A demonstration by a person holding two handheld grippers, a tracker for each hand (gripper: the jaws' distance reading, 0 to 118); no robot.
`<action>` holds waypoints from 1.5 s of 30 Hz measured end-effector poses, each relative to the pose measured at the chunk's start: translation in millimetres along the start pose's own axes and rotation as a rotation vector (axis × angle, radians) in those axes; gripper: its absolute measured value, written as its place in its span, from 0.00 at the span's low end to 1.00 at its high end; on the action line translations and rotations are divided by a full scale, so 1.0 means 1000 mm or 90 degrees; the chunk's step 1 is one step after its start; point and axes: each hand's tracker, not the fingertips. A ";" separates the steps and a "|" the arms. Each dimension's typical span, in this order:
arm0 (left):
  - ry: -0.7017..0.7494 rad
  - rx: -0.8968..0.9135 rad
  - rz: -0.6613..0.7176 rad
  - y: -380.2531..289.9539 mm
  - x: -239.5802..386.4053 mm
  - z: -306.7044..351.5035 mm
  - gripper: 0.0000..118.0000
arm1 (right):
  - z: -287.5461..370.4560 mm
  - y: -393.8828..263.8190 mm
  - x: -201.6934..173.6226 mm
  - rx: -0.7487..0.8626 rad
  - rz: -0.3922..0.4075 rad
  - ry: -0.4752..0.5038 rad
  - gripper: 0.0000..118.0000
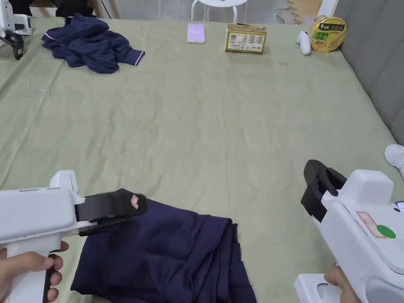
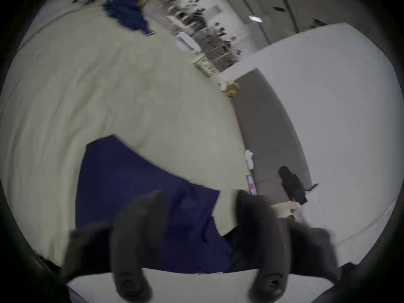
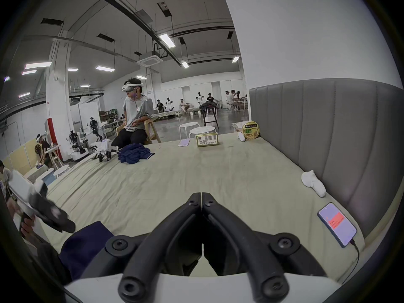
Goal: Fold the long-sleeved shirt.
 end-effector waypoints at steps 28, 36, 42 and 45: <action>-0.020 -0.165 -0.105 -0.063 0.038 -0.101 0.07 | -0.001 -0.010 -0.008 -0.051 0.017 0.037 0.00; -0.019 0.020 -0.072 -0.010 0.015 0.008 0.07 | -0.027 -0.052 -0.072 -0.199 0.131 0.233 0.00; 0.023 0.041 0.020 0.011 -0.033 0.034 0.08 | -0.052 -0.130 -0.112 -0.352 0.218 0.271 0.00; 0.059 0.015 0.026 0.013 -0.048 0.027 0.34 | -0.054 -0.150 -0.108 -0.355 0.224 0.266 0.00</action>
